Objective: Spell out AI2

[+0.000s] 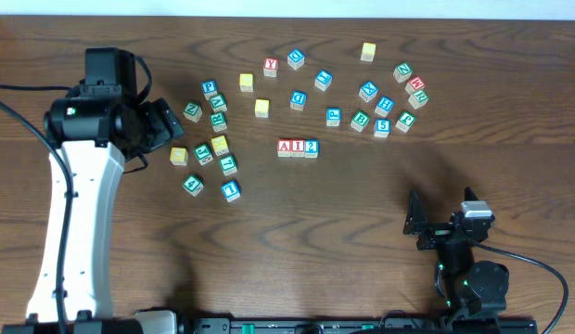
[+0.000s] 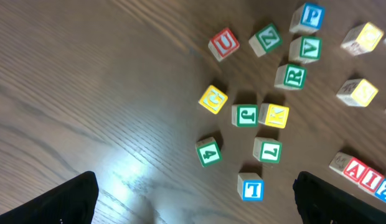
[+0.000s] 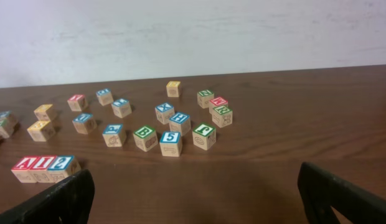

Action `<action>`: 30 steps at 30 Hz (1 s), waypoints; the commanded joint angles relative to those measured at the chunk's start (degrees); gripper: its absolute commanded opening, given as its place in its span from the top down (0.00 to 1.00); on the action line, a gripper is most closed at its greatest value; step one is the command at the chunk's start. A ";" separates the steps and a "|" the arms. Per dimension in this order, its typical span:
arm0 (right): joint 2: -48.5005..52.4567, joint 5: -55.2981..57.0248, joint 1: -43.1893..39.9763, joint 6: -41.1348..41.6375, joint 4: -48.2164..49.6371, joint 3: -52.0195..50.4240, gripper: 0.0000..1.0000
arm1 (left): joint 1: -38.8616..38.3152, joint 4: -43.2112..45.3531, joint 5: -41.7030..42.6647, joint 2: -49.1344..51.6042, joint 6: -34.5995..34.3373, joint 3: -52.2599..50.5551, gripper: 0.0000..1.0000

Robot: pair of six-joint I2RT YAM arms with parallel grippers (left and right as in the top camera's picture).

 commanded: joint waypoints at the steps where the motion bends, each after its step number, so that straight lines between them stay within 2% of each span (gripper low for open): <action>1: -0.52 -0.52 -0.35 -0.76 0.15 -0.37 0.01 | 0.22 0.59 -3.45 -6.97 0.37 -0.07 0.01; 5: -0.52 -0.52 -0.35 -0.76 0.15 -0.37 0.01 | 0.24 6.51 -4.42 -15.37 1.79 -4.61 0.01; 10: -0.52 -0.50 -0.35 -0.76 0.15 -0.37 0.01 | 0.24 22.91 -4.33 -29.64 8.20 -19.37 0.01; 17: -0.52 -0.52 -0.35 -0.76 0.15 -0.37 0.01 | 0.35 46.60 0.87 -48.81 22.77 -41.59 0.01; 23: -0.52 -0.50 -0.35 -0.76 0.15 -0.37 0.01 | 0.37 53.88 1.90 -59.49 29.62 -55.23 0.01; 30: -0.52 -0.52 -0.35 -0.76 0.15 -0.37 0.01 | 1.29 56.57 1.84 -69.31 30.36 -68.46 0.01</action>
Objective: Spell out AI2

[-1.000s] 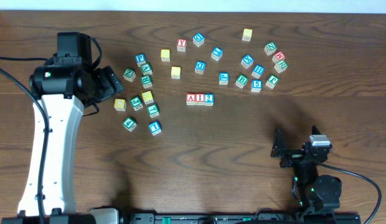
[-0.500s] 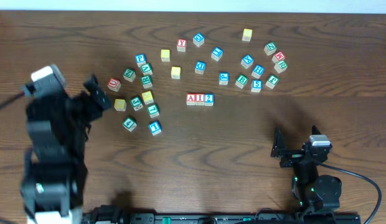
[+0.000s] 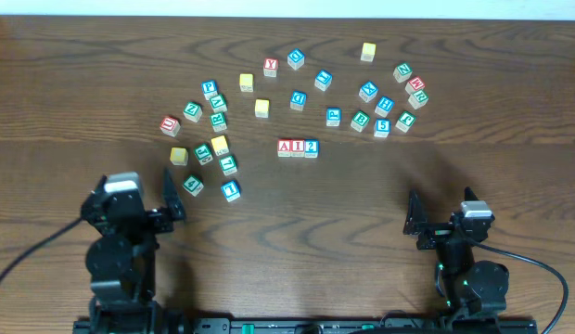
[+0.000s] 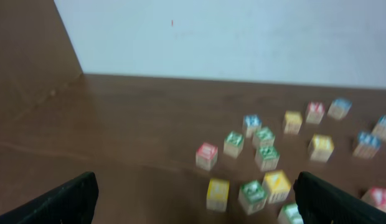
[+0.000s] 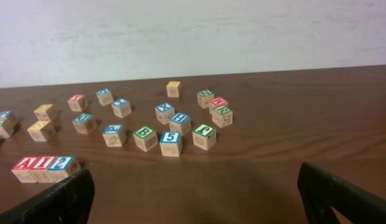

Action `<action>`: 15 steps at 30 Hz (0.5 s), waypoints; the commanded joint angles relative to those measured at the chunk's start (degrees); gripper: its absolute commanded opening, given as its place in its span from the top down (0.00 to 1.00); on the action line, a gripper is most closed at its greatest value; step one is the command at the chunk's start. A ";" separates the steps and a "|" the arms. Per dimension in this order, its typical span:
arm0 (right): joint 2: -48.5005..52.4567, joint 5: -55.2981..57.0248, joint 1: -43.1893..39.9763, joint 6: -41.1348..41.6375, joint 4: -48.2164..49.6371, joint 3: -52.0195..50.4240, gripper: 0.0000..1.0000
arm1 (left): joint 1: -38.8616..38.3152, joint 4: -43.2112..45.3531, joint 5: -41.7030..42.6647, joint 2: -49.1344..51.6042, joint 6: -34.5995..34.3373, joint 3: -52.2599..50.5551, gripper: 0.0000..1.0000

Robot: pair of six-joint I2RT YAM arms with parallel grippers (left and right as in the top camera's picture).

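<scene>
Three blocks stand side by side in a row at the table's middle: a red A, a red I and a blue 2; the right wrist view shows the same row, A, I, 2. My left gripper sits low at the front left, open and holding nothing, its fingers wide apart in a blurred wrist view. My right gripper rests at the front right, open and empty.
Loose letter and number blocks lie in two clusters across the back half: one at the left around a yellow block and a red block, one at the right around a blue 5. A white wall backs the table.
My left arm has gone from reaching over the left cluster of blocks back to the front left of the table. The right arm and the A, I, 2 row have not moved.
</scene>
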 commanded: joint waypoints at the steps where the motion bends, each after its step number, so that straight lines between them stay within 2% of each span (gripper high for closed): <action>1: -0.52 -0.35 -0.35 -0.74 0.09 -0.31 0.01 | 0.57 1.55 0.70 -4.87 2.49 -5.16 0.01; 10: -0.52 -0.37 -0.35 -0.74 0.09 -0.31 0.01 | 0.57 1.92 0.59 -16.87 3.93 -15.72 0.01; 15: -0.52 -0.35 -0.35 -0.74 0.09 -0.31 0.01 | 0.57 1.79 0.63 -17.84 3.89 -18.36 0.01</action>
